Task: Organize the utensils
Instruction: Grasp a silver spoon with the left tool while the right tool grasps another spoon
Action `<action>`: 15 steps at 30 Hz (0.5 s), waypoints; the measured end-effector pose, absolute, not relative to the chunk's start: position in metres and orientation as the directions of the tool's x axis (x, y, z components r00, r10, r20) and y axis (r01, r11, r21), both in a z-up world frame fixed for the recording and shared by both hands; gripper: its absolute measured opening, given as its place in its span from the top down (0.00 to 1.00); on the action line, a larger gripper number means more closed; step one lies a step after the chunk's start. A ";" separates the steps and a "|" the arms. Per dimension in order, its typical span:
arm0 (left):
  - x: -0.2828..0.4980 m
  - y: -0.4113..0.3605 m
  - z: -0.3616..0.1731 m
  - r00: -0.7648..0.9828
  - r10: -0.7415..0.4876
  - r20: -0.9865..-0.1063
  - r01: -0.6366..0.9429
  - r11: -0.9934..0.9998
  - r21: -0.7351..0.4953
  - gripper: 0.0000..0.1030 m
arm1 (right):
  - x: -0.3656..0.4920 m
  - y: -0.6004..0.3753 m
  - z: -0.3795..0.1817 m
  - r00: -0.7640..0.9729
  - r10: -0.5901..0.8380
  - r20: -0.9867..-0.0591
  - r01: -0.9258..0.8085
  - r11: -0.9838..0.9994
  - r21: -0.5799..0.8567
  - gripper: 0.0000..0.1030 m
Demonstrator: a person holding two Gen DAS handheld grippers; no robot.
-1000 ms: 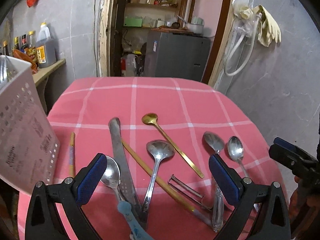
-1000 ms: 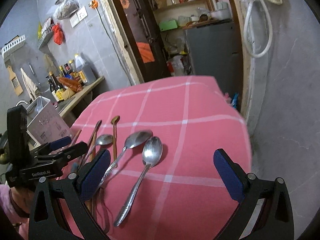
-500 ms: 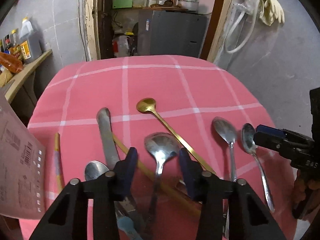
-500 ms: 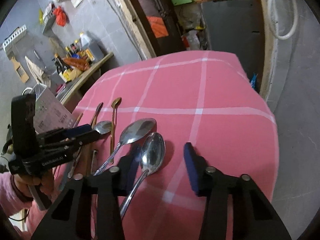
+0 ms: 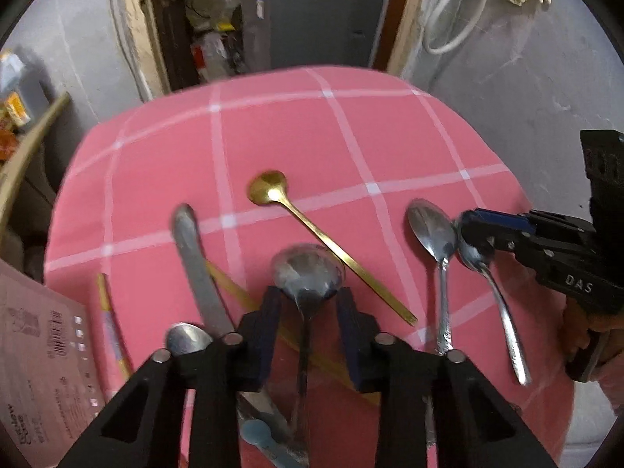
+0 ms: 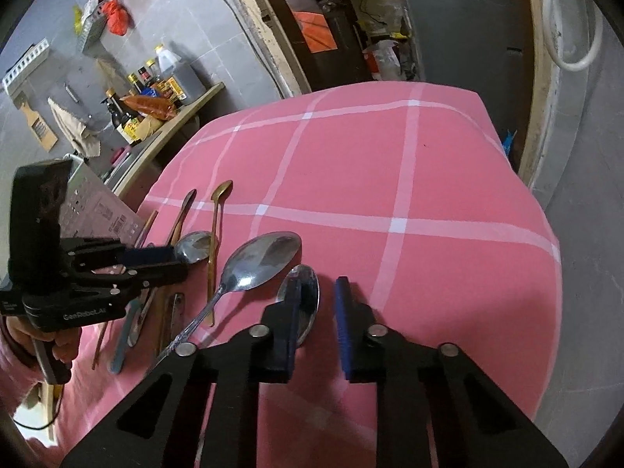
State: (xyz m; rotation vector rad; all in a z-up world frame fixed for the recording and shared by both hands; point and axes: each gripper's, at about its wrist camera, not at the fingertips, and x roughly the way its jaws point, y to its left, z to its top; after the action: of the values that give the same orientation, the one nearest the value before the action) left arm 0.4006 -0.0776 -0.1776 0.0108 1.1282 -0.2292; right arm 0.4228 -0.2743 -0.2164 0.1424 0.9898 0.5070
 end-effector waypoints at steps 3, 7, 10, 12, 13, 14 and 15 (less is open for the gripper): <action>0.402 -0.076 -0.183 0.371 -0.196 -0.908 0.177 0.975 -0.138 0.92 | 0.422 -0.277 -0.216 0.433 0.468 -0.770 -0.324 0.878 0.351 0.95; 0.398 -0.071 -0.182 0.361 -0.241 -0.901 0.150 0.968 -0.199 0.93 | 0.418 -0.281 -0.211 0.445 0.479 -0.757 -0.297 0.876 0.379 0.97; 0.391 -0.068 -0.179 0.374 -0.268 -0.888 0.121 0.963 -0.239 0.93 | 0.410 -0.284 -0.203 0.472 0.479 -0.740 -0.285 0.877 0.386 0.98; 0.383 -0.066 -0.173 0.401 -0.279 -0.873 0.115 0.960 -0.254 0.93 | 0.402 -0.287 -0.195 0.496 0.473 -0.728 -0.277 0.881 0.384 0.98; 0.377 -0.065 -0.169 0.418 -0.281 -0.864 0.113 0.960 -0.258 0.93 | 0.396 -0.288 -0.191 0.512 0.469 -0.720 -0.271 0.883 0.384 0.98; 0.372 -0.066 -0.166 0.433 -0.284 -0.855 0.111 0.959 -0.262 0.93 | 0.390 -0.289 -0.186 0.530 0.463 -0.710 -0.263 0.886 0.381 0.98; 0.367 -0.064 -0.163 0.449 -0.286 -0.846 0.109 0.958 -0.266 0.93 | 0.386 -0.291 -0.182 0.542 0.461 -0.703 -0.261 0.887 0.381 0.98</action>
State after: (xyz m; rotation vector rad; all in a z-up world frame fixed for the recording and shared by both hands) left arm 0.3671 -0.0639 -0.1625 -0.1825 1.0794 -0.2463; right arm 0.3864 -0.2910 -0.1820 0.2425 0.9022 0.4334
